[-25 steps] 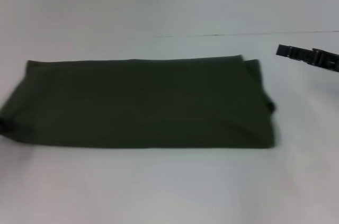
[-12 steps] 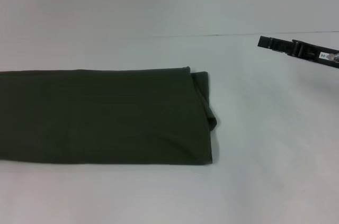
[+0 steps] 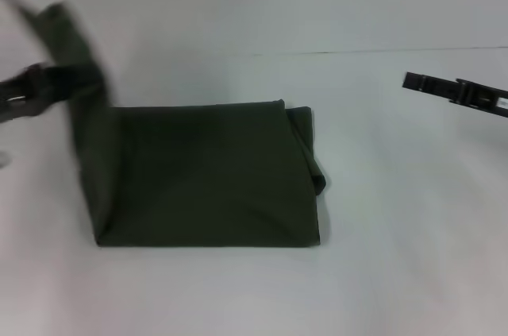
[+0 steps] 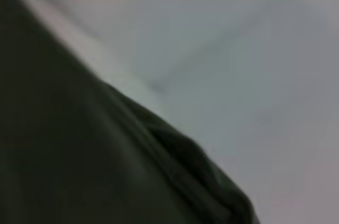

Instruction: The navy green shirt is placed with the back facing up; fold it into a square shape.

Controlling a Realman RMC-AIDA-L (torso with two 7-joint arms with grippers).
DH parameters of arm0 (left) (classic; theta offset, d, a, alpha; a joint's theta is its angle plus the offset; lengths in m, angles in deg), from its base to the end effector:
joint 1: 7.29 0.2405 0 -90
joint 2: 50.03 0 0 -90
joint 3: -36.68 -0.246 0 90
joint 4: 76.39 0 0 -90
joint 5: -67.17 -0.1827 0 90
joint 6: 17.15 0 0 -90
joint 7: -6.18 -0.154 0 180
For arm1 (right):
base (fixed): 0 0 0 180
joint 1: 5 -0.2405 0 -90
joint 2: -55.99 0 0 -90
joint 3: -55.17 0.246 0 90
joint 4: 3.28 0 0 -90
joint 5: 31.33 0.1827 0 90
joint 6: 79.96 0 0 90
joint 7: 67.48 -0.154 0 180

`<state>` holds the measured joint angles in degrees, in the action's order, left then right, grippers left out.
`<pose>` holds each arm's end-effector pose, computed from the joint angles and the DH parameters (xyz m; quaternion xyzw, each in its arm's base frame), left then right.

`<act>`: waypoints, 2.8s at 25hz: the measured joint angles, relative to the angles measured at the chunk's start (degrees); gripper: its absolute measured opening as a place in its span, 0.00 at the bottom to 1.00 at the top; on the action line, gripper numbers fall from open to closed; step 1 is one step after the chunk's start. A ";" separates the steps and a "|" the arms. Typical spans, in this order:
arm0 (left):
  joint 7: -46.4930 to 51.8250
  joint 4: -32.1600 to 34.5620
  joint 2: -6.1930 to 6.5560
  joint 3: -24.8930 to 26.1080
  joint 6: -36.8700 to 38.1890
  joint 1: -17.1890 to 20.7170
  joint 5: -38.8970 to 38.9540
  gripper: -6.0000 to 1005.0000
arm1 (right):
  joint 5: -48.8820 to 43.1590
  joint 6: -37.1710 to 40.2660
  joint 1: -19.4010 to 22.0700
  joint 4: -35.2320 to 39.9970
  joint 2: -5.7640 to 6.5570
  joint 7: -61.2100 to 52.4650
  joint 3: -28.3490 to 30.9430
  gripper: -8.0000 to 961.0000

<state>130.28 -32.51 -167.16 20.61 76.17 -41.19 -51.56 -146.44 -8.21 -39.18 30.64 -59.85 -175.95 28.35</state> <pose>-0.2398 0.3396 0.0721 -0.7471 -0.5302 -0.3789 0.1313 0.2690 0.3677 0.0430 -0.7763 0.4916 0.3026 0.2531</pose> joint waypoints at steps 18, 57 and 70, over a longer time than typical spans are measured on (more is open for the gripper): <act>-48.35 -56.77 -7.54 2.07 -31.24 -11.32 13.26 0.10 | 1.38 4.53 6.21 1.10 6.26 5.43 -0.50 0.72; -51.20 -9.37 -6.17 -11.14 9.55 6.80 0.83 0.91 | -6.59 -12.39 -10.86 -9.22 -1.51 -15.27 -17.65 0.72; -51.50 -9.87 -6.24 -11.07 7.26 6.82 0.34 0.91 | -6.45 -17.28 -11.49 -11.26 -2.18 -15.11 -17.75 0.71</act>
<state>78.78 -42.39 -173.39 9.54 83.43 -34.37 -51.23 -152.89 -25.49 -50.67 19.38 -62.03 -191.05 10.61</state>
